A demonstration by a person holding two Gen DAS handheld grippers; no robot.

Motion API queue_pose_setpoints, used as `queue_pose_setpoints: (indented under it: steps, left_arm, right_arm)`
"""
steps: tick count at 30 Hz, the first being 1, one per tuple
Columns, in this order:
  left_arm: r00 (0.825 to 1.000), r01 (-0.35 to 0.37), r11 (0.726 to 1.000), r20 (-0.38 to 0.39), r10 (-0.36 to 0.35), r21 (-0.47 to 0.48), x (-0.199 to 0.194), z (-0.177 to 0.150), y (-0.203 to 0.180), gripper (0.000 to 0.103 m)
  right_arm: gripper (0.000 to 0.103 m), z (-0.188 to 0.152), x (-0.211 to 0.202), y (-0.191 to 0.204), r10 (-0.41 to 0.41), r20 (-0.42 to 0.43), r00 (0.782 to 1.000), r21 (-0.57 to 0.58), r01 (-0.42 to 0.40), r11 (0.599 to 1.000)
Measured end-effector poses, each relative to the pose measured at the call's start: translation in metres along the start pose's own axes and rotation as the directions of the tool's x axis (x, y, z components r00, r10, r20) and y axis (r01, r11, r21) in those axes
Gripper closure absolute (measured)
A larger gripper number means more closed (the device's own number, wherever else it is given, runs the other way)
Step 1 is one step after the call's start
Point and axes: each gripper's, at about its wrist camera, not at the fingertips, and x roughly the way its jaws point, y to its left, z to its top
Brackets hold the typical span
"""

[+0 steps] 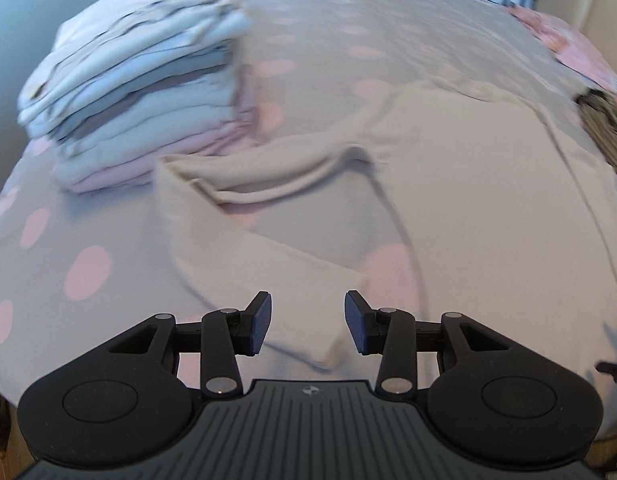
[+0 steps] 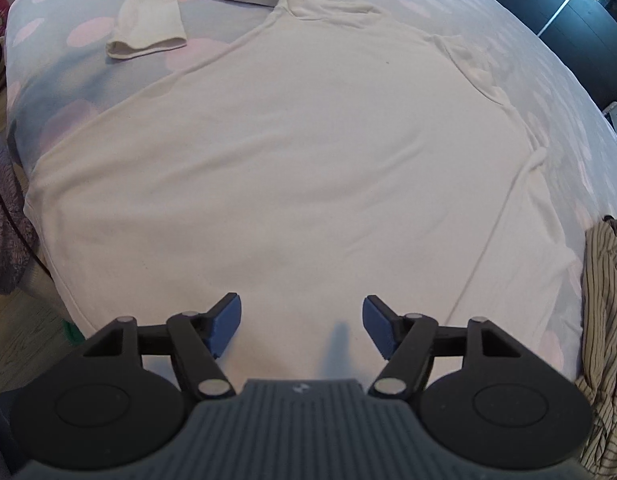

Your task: Fold clothes

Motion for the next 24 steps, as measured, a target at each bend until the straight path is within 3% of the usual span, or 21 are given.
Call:
queue_pose_setpoints:
  steps: [4,6,13,19,21,22,24]
  left_arm:
    - [0.999,0.047,0.993,0.01,-0.047,-0.11,0.014,0.0,0.026,0.065]
    - [0.996,0.084,0.991,0.035,-0.081,-0.102,0.015,-0.003,0.023,0.065]
    - [0.992,0.124,0.981,0.01,-0.127,0.151,0.036,-0.013,-0.034,0.059]
    - [0.996,0.087,0.971,-0.024,-0.084,0.224,0.065,-0.02,-0.051,0.06]
    - [0.997,0.075,0.973,-0.039,-0.068,0.217,0.07,-0.02,-0.049,0.071]
    - [0.997,0.07,0.975,-0.043,-0.062,0.209,0.072,-0.019,-0.047,0.071]
    - [0.997,0.061,0.98,-0.048,-0.053,0.188,0.075,-0.018,-0.043,0.087]
  right_arm:
    - [0.033,0.009,0.011,0.005,0.015,-0.01,1.0,-0.028,-0.016,0.999]
    - [0.033,0.012,0.015,0.007,0.019,-0.015,1.0,-0.036,-0.019,0.999]
    - [0.032,0.016,0.027,-0.001,0.023,-0.039,0.999,-0.006,-0.023,1.0]
    - [0.03,0.012,0.026,-0.004,0.031,-0.039,0.999,0.012,-0.031,0.999]
    - [0.03,0.011,0.025,-0.005,0.032,-0.038,0.999,0.013,-0.031,0.999]
    - [0.03,0.01,0.024,-0.006,0.031,-0.037,0.999,0.01,-0.031,0.999]
    - [0.03,0.01,0.022,-0.006,0.026,-0.032,0.999,-0.002,-0.026,1.0]
